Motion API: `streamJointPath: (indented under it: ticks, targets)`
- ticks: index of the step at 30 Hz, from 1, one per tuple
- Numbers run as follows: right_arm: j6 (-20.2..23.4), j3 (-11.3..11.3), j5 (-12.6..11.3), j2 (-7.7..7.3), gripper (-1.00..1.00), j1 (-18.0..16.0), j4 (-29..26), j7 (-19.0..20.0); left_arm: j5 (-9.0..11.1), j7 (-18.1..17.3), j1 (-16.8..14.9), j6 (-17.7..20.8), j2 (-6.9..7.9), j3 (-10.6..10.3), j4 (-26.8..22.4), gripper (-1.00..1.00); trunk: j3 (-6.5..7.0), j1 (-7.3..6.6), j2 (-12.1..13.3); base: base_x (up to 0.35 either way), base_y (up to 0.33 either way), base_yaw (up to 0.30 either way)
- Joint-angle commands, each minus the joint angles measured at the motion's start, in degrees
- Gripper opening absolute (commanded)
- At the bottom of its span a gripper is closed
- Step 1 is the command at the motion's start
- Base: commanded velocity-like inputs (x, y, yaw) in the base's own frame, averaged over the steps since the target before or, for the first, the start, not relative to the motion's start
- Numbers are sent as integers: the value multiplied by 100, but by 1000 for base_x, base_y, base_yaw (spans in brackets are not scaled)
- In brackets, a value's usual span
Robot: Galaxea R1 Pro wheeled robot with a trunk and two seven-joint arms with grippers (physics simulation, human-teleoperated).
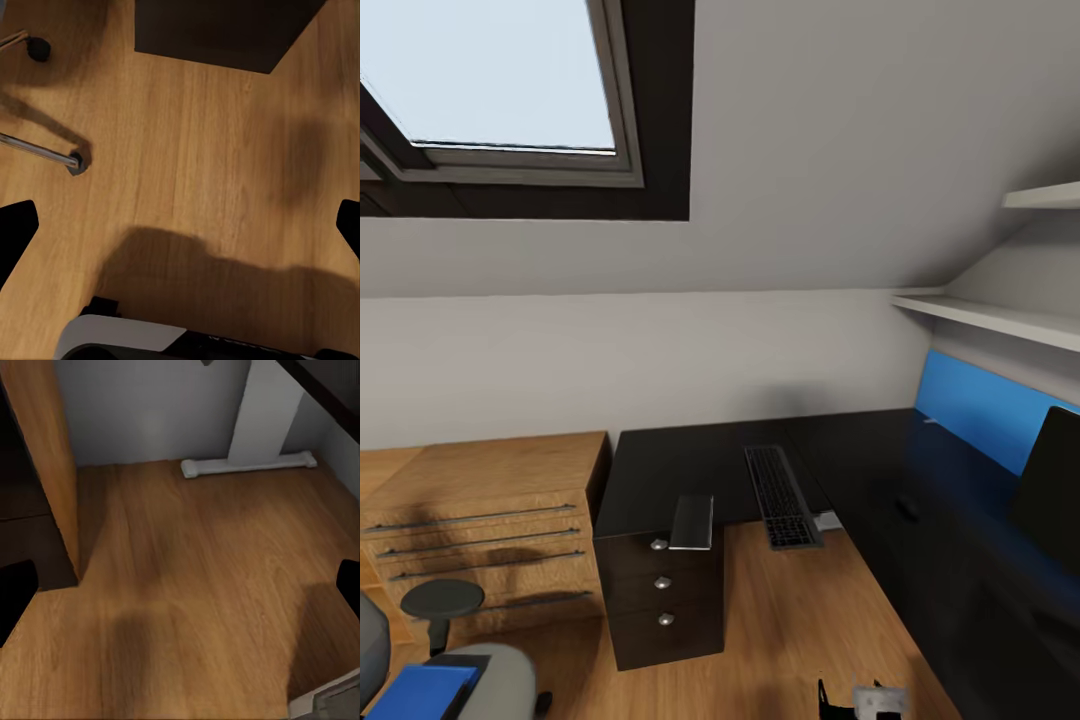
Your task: In the bedroom, organize the workspace by keeping the computer under the desk, ensuring the monitor is on the desk, placing the keyboard on the desk next to the monitor, placing the mouse on the desk next to the keyboard, moving the folder from the swivel chair onto the desk next to the mouse, stacking the notebook on top of the folder with the pen on top of the notebook, and positioning the swivel chair next to the desk.
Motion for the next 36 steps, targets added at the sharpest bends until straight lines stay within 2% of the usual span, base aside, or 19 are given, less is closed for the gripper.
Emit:
streamJointPath:
  ticks: [1, 3, 4, 6, 7, 9, 10, 13, 14, 17, 21, 25, 28, 29, 34, 36]
  targets:
    - [206, 3, -256, -11, 100, -13, -208, 83, 47, -24, 2, -3, -5, 12, -6, 100, -9, 5, -8, 231, 0, 0]
    - [347, 0, -612, -20, 100, -26, -371, 243, 47, -25, 2, -5, -8, 6, -5, 100, -9, 5, -8, 192, 0, 0]
    - [452, -2, -1026, -31, 100, -48, -492, 406, 47, -26, 2, -6, -11, 3, -4, 100, -9, 5, -8, 118, 0, 0]
    - [541, -3, -1466, -47, 100, -86, -598, 544, 47, -27, 2, -6, -12, 1, -3, 100, -9, 5, -8, 85, 0, 0]
    - [614, -4, -1894, -60, 100, -121, -712, 640, 47, -26, 2, -6, -13, 1, -3, 100, -9, 5, -8, 48, 0, 0]
    - [665, -4, -2286, -71, 100, -143, -839, 702, 49, -27, 2, -8, -12, 1, -3, 100, -9, 5, -8, 35, 0, 0]
    - [700, -4, -2630, -75, 100, -158, -964, 741, 48, -27, 2, -11, -10, 0, -3, 100, -9, 5, -8, 20, 0, 0]
    - [729, -7, -3079, -78, 100, -170, -1134, 774, 49, -27, 2, -13, -12, -2, -3, 100, -9, 5, -8, 13, 0, 0]
    - [740, -6, -3339, -75, 100, -175, -1223, 781, 48, -28, 2, -14, -13, -2, -2, 100, -9, 5, -8, 6, 0, 0]
    - [755, -5, -3698, -73, 100, -180, -1405, 789, 48, -28, 2, -15, -14, -3, -2, 100, -9, 5, -8, 4, 0, 0]
    - [910, -12, -3900, -78, 100, -182, -1782, 785, 47, -28, 1, -16, -15, -3, -2, 100, -9, 5, -8, 1, 0, 0]
    - [1512, -98, -4155, -85, 100, -183, -2142, 788, 47, -28, 2, -16, -21, -3, 1, 100, -9, 5, -8, 0, 0, 0]
    - [2326, -331, -4657, -100, 100, -183, -2520, 808, 47, -28, 1, -14, -21, -8, 5, 100, -9, 5, -8, 39, 0, 0]
    - [2466, -369, -4755, -103, 100, -183, -2603, 810, 47, -28, 1, -13, -20, -7, 5, 100, -9, 5, -8, 133, 0, 0]
    - [2947, -488, -5164, -122, 100, -183, -3004, 818, 47, -28, 2, -15, -22, -9, 6, 100, -9, 5, -8, 226, 0, 0]
    - [3011, -504, -5231, -126, 100, -183, -3080, 823, 47, -28, 2, -15, -21, -10, 6, 100, -9, 5, -8, 206, 0, 0]
